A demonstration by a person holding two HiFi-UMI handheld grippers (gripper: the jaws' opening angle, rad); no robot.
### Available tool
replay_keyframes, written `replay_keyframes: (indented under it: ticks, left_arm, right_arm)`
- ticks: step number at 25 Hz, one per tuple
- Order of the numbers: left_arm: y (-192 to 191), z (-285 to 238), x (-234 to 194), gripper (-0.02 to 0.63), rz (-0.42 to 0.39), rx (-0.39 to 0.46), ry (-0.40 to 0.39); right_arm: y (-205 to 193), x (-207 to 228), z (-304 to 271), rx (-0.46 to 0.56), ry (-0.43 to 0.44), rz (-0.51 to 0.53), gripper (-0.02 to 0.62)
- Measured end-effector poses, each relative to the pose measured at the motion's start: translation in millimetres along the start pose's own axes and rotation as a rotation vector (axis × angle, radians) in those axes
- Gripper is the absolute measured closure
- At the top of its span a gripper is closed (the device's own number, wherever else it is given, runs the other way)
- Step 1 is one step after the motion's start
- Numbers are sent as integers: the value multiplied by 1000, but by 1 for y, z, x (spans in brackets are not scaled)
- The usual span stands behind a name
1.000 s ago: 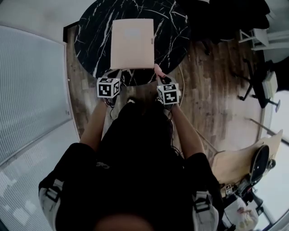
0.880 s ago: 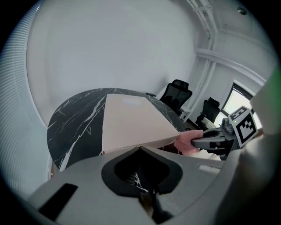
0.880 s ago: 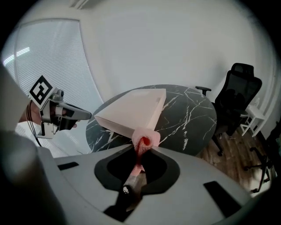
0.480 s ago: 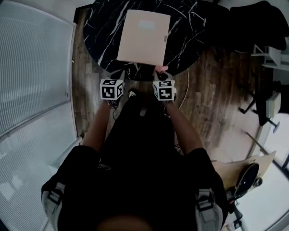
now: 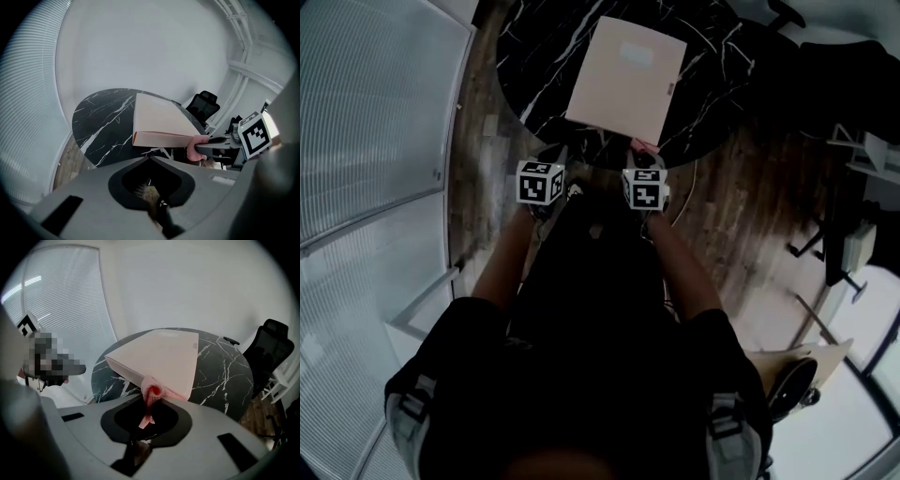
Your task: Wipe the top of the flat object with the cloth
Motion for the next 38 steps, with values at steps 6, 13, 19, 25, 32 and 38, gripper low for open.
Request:
replay_keyframes:
  ticks: [6,13,19,25,32,38]
  left_arm:
    - [-4,9,-12,606,27,5,17]
    - [-6,22,-32,606,59,22,61]
    - [-7,33,-46,606,84,34,96]
    - [-9,43,-59,606,114,49,129]
    - [-14,55,-79,606,154,62,174]
    - [-13,65,-98,606,175,73,204]
  right_arm:
    - [4,-17,-11,-9,37,22,568]
    - [12,-42,-26,-19,90,63,568]
    - [17,-61,-37,-26,134,94,568]
    - [22,-78,-48,-37,174,120,568]
    - [27,-99,-63,-49,218,155,568]
    - [32,-118,-76,-53,248,176,568]
Point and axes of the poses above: the fingertips, and each gripper's own axes: z backward along the fingers, x to its right, y out of its top, the point moved 2 cm from there along z, backward along the fingers, and after that the axes turned 15 degrees about x, right-handed, at the moved point
